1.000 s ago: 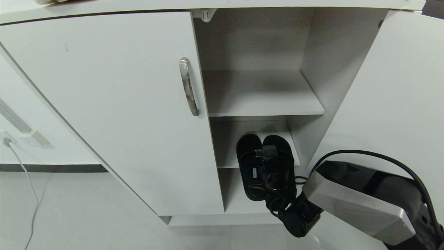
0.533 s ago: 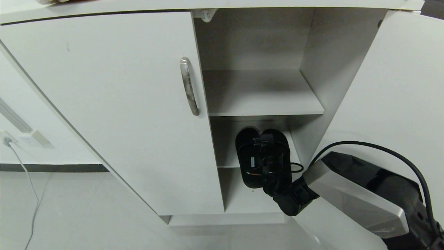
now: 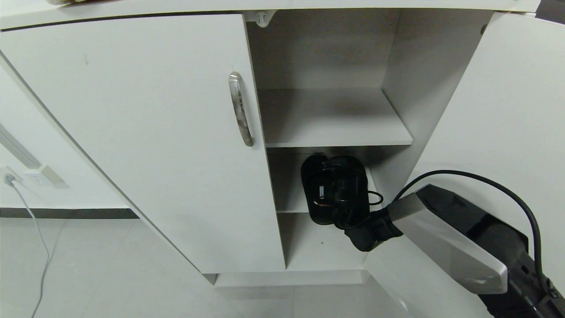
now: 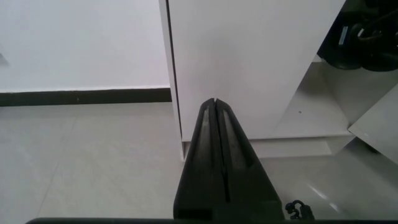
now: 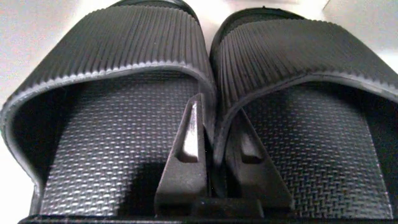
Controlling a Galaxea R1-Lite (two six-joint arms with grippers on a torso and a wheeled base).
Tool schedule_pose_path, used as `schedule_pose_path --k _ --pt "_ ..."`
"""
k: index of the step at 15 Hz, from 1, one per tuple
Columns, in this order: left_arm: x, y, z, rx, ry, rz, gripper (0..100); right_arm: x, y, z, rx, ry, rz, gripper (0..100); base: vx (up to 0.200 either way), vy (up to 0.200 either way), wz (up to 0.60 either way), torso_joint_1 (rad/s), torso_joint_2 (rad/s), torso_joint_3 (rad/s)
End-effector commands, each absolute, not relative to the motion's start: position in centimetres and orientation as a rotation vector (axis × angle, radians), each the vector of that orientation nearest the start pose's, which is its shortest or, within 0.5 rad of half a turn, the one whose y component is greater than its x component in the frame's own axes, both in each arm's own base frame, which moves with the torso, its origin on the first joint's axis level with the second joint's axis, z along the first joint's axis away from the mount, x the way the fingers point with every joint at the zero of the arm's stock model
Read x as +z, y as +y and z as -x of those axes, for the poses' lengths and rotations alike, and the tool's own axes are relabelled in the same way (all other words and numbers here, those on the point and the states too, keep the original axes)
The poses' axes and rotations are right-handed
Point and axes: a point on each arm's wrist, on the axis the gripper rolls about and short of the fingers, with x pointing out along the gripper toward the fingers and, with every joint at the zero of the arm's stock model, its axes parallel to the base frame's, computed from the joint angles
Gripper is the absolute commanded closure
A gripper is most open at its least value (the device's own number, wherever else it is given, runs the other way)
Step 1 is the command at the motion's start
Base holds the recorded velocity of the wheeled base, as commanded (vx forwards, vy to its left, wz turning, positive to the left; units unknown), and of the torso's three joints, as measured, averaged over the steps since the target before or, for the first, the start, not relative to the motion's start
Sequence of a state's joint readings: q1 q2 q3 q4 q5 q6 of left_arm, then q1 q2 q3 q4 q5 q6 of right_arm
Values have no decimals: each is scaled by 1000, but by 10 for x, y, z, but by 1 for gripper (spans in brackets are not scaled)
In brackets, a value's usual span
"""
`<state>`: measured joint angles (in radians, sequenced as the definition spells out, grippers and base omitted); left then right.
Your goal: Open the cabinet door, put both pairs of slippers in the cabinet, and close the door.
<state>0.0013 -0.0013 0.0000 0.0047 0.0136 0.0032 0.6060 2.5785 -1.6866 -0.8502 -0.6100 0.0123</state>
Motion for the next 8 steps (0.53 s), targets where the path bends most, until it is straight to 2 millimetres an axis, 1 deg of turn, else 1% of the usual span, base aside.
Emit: schedule_pose_path --k 1,3,4,7,8 --pt "75 0 23 15 5 -3 100 69 290 -451 -17 -3 -14 100 0 0 0 0 0 0" --pt "75 0 23 15 5 -3 100 74 293 -457 -18 -20 -26 100 0 0 0 0 0 0" --pt "75 0 23 15 5 -3 100 81 294 -459 -18 -30 -33 100 0 0 0 0 0 0" --pt "75 0 23 15 5 -3 100 79 294 -460 -20 -20 -28 100 0 0 0 0 0 0" --pt "75 0 23 15 5 -3 100 75 294 -460 -20 -14 -31 100 0 0 0 0 0 0"
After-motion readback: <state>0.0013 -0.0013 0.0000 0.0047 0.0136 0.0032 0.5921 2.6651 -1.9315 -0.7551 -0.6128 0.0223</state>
